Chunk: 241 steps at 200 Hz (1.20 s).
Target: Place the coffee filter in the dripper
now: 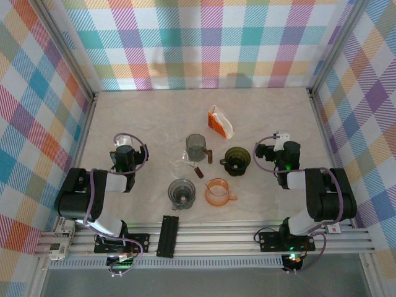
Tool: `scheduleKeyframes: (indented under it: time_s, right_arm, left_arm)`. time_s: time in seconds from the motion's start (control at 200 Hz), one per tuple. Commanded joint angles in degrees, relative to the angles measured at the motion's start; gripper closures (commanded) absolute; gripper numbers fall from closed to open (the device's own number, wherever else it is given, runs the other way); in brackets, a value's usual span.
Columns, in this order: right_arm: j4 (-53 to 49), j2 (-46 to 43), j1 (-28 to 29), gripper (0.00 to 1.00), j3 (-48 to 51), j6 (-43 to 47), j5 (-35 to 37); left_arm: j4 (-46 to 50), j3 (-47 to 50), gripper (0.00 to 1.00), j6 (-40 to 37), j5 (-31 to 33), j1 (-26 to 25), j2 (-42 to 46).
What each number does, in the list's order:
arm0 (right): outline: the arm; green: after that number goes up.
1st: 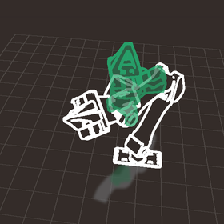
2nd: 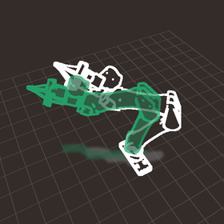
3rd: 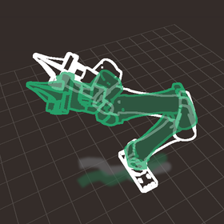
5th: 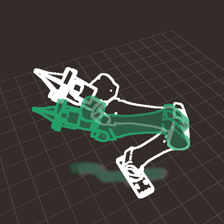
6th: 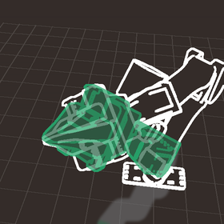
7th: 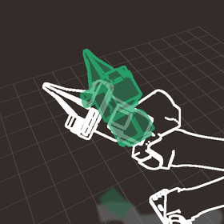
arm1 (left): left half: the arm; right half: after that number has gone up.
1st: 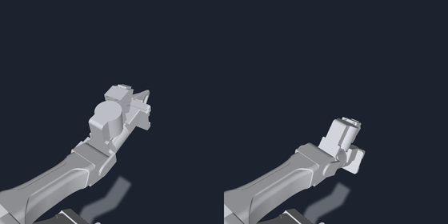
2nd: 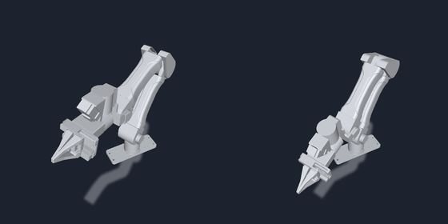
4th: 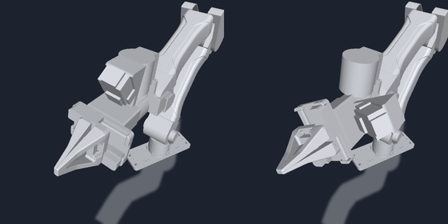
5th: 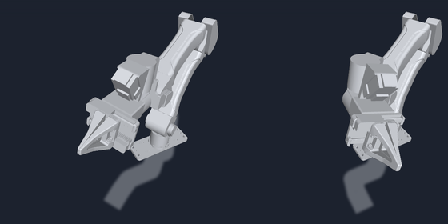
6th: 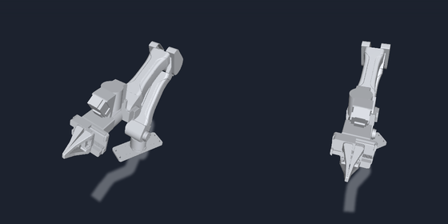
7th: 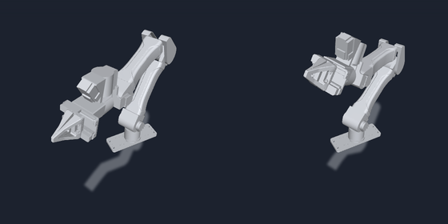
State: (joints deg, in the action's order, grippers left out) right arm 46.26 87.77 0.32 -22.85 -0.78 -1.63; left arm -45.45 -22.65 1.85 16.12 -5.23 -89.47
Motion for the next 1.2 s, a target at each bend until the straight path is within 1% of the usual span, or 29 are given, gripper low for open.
scheduleKeyframes:
  time_s: [0.0,0.48,0.505,0.535,0.56,0.6,0.655,0.685,0.75,0.825,0.925,0.995,1.03,1.06,1.11,1.17,1.185,1.2]
  right_arm:
    - [1.0,0.2,-0.3,0.01,-0.9,0.5,-1.1]
    - [0.7,0.2,-0.5,0.01,-0.9,0.2,-1.4]
    - [0.8,0.0,-0.5,0.01,-1.0,0.2,-1.2]
    - [-1.0,-0.7,-0.5,0.01,-1.5,-0.1,-0.5]
    - [-2.8,-1.4,-0.5,0.01,-2.2,-0.4,0.1]
    - [-6.6,-2.9,-0.6,0.01,-3.8,-0.6,0.7]
    - [-14.5,-4.8,-0.5,0.01,-6.6,-1.0,1.1]
    - [-17.4,-5.5,-0.6,0.01,-7.9,-1.4,1.2]
    - [-22.6,-6.5,-0.6,0.01,-10.0,-2.8,2.4]
    - [-26.2,-8.4,-0.4,0.01,-11.1,-4.8,4.1]
    - [-30.6,-11.5,-0.1,0.01,-12.7,-7.2,7.2]
    - [-36.5,-13.2,1.4,0.01,-15.6,-8.1,14.1]
    - [-38.0,-13.9,2.0,0.01,-16.7,-9.4,17.5]
    - [-38.9,-14.5,2.2,0.01,-17.1,-11.6,20.2]
    - [-41.0,-15.3,2.1,0.01,-17.9,-19.2,24.4]
    - [-46.5,-15.8,1.9,0.01,-19.4,-30.5,26.9]
    - [-49.2,-15.8,2.0,0.01,-20.1,-34.0,27.2]
    - [-51.0,-15.8,1.9,0.01,-20.9,-37.2,27.3]
  left_arm:
    - [-2.2,-0.4,0.0,-0.7,0.9,-0.4,0.3]
    - [-2.5,-0.2,0.0,-0.8,1.0,-0.5,0.4]
    - [-0.7,-0.7,0.0,-0.7,1.3,-0.4,1.1]
    - [1.8,-1.5,0.0,-0.5,0.8,-0.4,2.2]
    - [2.0,-1.9,0.0,-1.0,0.2,-0.3,2.4]
    - [6.4,-3.6,0.0,-1.1,0.4,-0.5,3.4]
    - [14.4,-7.1,0.0,0.2,2.8,-0.5,5.1]
    - [17.0,-8.5,0.0,0.8,4.4,-0.4,5.6]
    - [18.9,-9.5,0.0,0.6,4.7,-0.4,7.4]
    - [20.6,-9.8,0.0,1.7,6.2,-0.5,10.5]
    - [21.2,-9.4,0.0,6.3,8.1,-0.5,16.4]
    - [24.6,-10.9,0.0,11.0,11.2,-0.5,19.8]
    - [27.5,-12.3,0.0,14.2,14.0,-0.4,21.2]
    - [30.6,-13.5,0.0,18.6,16.2,-0.3,22.0]
    - [36.6,-15.8,0.0,25.6,18.7,0.3,23.2]
    - [46.0,-19.2,0.0,36.9,20.5,1.1,24.2]
    - [49.0,-20.1,0.0,40.3,20.3,1.3,24.4]
    - [50.7,-20.6,0.0,42.0,19.2,1.7,24.6]
